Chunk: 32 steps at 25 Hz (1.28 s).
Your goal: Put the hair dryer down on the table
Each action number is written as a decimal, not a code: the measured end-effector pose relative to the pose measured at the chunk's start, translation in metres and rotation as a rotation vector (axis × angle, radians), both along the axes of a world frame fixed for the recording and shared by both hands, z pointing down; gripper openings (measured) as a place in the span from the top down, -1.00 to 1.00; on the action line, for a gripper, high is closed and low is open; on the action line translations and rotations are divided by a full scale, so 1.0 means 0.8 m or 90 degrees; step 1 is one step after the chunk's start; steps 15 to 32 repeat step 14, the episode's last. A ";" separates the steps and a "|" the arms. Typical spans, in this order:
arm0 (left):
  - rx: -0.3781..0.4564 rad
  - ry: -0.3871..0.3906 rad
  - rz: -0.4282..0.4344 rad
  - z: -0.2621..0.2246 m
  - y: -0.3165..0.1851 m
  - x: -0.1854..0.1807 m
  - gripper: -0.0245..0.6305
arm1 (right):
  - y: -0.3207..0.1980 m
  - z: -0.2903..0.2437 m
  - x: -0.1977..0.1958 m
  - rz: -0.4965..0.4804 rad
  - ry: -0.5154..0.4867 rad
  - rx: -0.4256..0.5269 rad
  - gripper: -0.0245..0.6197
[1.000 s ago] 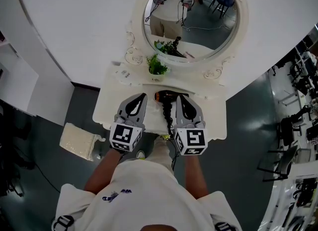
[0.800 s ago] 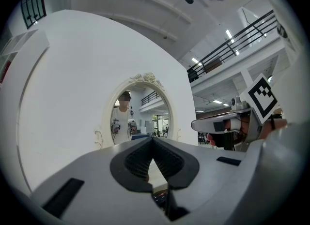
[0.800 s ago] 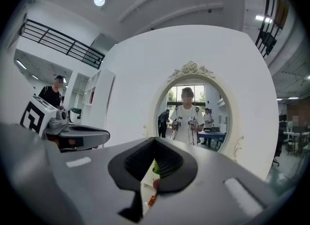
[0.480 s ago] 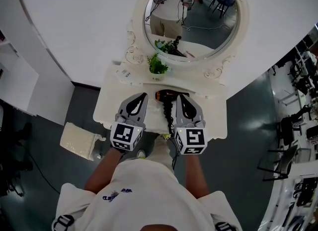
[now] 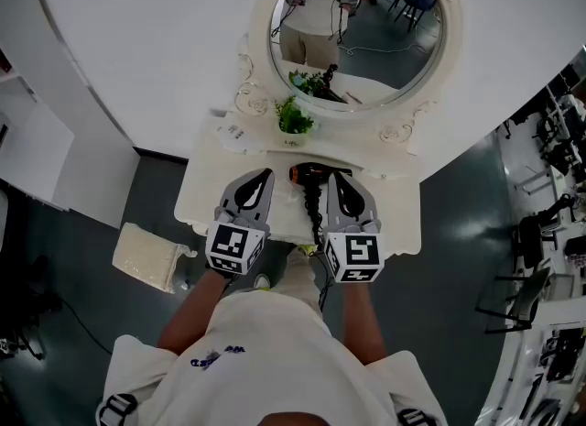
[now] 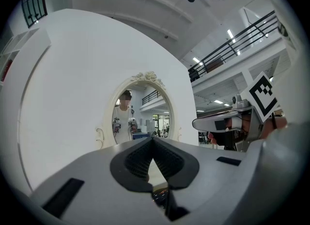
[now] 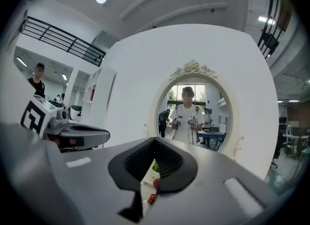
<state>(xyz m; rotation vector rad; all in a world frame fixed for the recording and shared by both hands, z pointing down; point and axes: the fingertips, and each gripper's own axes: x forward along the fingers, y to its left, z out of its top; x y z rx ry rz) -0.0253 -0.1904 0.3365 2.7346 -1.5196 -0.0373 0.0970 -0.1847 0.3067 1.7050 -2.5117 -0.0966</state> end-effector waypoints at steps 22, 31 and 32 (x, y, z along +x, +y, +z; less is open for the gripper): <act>-0.007 0.002 0.003 0.007 0.003 0.002 0.90 | 0.005 0.001 0.002 -0.008 -0.038 -0.013 0.89; -0.007 0.002 0.003 0.007 0.003 0.002 0.90 | 0.005 0.001 0.002 -0.008 -0.038 -0.013 0.89; -0.007 0.002 0.003 0.007 0.003 0.002 0.90 | 0.005 0.001 0.002 -0.008 -0.038 -0.013 0.89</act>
